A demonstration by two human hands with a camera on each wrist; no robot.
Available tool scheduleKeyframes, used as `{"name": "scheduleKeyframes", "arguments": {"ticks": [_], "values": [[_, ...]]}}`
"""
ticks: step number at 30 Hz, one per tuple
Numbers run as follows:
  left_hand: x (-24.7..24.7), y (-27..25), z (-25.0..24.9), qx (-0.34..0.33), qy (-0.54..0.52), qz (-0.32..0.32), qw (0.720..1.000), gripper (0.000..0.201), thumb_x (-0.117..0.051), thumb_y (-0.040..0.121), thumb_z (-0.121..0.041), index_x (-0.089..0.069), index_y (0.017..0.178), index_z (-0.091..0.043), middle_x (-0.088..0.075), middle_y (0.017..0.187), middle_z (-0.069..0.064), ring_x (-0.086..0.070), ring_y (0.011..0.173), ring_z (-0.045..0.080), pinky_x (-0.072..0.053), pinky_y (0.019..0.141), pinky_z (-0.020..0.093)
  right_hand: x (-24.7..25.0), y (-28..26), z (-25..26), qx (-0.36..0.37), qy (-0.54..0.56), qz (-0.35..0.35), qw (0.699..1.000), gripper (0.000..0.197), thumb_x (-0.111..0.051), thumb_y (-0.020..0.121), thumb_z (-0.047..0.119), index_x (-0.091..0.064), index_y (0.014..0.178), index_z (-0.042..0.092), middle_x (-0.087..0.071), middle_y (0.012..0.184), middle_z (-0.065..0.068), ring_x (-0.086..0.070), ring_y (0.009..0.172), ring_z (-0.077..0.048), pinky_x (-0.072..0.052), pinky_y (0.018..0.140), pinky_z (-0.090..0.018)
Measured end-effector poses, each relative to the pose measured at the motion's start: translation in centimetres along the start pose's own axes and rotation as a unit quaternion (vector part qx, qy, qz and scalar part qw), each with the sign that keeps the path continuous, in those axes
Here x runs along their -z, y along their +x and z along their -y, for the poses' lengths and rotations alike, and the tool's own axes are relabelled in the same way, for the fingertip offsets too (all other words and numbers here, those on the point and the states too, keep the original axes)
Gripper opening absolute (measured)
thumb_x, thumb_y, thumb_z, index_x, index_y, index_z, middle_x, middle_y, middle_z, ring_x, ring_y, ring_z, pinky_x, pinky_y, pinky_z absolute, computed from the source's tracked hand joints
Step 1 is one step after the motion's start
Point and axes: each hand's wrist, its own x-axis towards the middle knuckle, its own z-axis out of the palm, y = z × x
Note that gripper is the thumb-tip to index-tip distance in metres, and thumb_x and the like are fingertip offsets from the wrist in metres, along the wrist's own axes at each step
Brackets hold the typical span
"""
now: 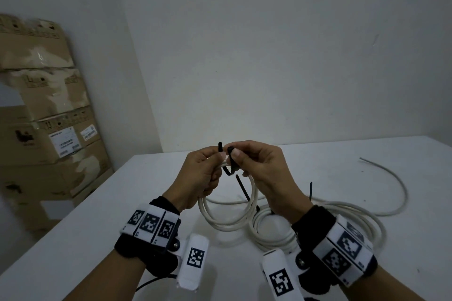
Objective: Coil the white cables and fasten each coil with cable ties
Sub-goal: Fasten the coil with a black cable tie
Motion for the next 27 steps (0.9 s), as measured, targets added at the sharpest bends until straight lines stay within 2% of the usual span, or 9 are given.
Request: {"name": "scheduleKeyframes", "arguments": {"ticks": [3,5,10,15,17,20,22,25,27], "values": [[-0.5,-0.1,0.1,-0.029,-0.002,-0.015,0.999,0.022,-0.049,0.098,-0.014,-0.069,0.099,-0.005,-0.026,0.048,0.000,-0.018,0.038,0.010,-0.016,0.040,0.018,-0.1,0.7,-0.7,-0.007,-0.011,-0.062,0.998,0.014,-0.061,0.089,0.005,-0.064,0.095,0.017,-0.065,0.071,-0.014,-0.060,0.061,-0.013,-0.046,0.057,-0.022],[-0.7,-0.2,0.1,-0.049,0.011,-0.024,0.998,0.020,-0.051,0.098,-0.015,-0.070,0.097,-0.009,-0.026,0.047,-0.001,-0.018,0.039,0.010,-0.018,0.039,0.018,-0.2,1.1,-1.0,0.003,-0.042,-0.087,0.995,0.012,-0.063,0.088,0.006,-0.064,0.088,0.018,-0.069,0.075,-0.009,-0.065,0.068,-0.016,-0.049,0.061,-0.024],[-1.1,-0.6,-0.3,-0.085,0.048,-0.035,0.995,0.023,-0.052,0.097,-0.016,-0.074,0.094,-0.018,-0.027,0.046,-0.003,-0.018,0.041,0.011,-0.019,0.040,0.019,-0.4,1.7,-1.2,0.006,-0.070,-0.096,0.993,0.015,-0.063,0.087,0.006,-0.068,0.083,0.019,-0.072,0.080,-0.004,-0.068,0.075,-0.016,-0.057,0.069,-0.028],[-1.3,-1.0,-0.4,-0.108,0.098,-0.039,0.989,0.025,-0.050,0.098,-0.016,-0.074,0.092,-0.016,-0.039,0.038,-0.010,-0.021,0.040,0.011,-0.021,0.044,0.023,-0.4,1.9,-1.4,-0.001,-0.072,-0.091,0.993,0.014,-0.064,0.087,0.006,-0.069,0.083,0.019,-0.071,0.077,-0.001,-0.068,0.069,-0.011,-0.051,0.061,-0.019],[-1.3,-1.2,-0.6,-0.128,0.117,-0.044,0.984,0.025,-0.050,0.098,-0.014,-0.074,0.095,-0.011,-0.047,0.039,-0.012,-0.029,0.037,0.005,-0.025,0.043,0.019,-0.5,1.8,-1.7,-0.006,-0.094,-0.088,0.992,0.011,-0.064,0.087,0.008,-0.070,0.084,0.016,-0.072,0.076,-0.002,-0.068,0.068,-0.011,-0.050,0.059,-0.017],[-1.4,-1.3,-0.9,-0.156,0.149,-0.054,0.975,0.026,-0.049,0.097,-0.010,-0.074,0.095,-0.005,-0.063,0.054,-0.010,-0.047,0.039,-0.007,-0.029,0.043,0.004,-0.4,1.7,-2.1,-0.011,-0.166,-0.081,0.983,0.006,-0.064,0.088,0.013,-0.069,0.087,0.015,-0.070,0.070,-0.001,-0.066,0.063,-0.006,-0.051,0.059,-0.016],[-1.3,-1.3,-1.0,-0.156,0.163,-0.053,0.973,0.025,-0.049,0.097,-0.011,-0.074,0.095,-0.006,-0.060,0.051,-0.006,-0.048,0.039,-0.008,-0.029,0.043,0.004,-0.2,1.5,-2.0,-0.002,-0.210,-0.061,0.976,0.005,-0.063,0.089,0.015,-0.067,0.091,0.014,-0.066,0.064,-0.003,-0.060,0.055,-0.006,-0.049,0.055,-0.014],[-1.0,-1.2,-0.8,-0.133,0.168,-0.035,0.976,0.026,-0.050,0.097,-0.012,-0.074,0.090,-0.007,-0.060,0.048,-0.013,-0.040,0.036,-0.001,-0.028,0.043,0.012,0.0,1.3,-1.5,0.018,-0.214,-0.018,0.976,0.009,-0.059,0.090,0.009,-0.063,0.096,0.015,-0.062,0.064,-0.009,-0.060,0.056,-0.020,-0.054,0.049,-0.029],[-0.7,-1.1,-0.6,-0.104,0.158,-0.019,0.982,0.025,-0.049,0.096,-0.013,-0.072,0.089,-0.008,-0.051,0.041,-0.012,-0.028,0.038,0.008,-0.022,0.045,0.023,0.3,1.7,-1.2,0.038,-0.244,-0.001,0.969,0.010,-0.061,0.087,0.005,-0.066,0.087,0.014,-0.065,0.068,-0.007,-0.063,0.063,-0.024,-0.057,0.055,-0.039]]}}
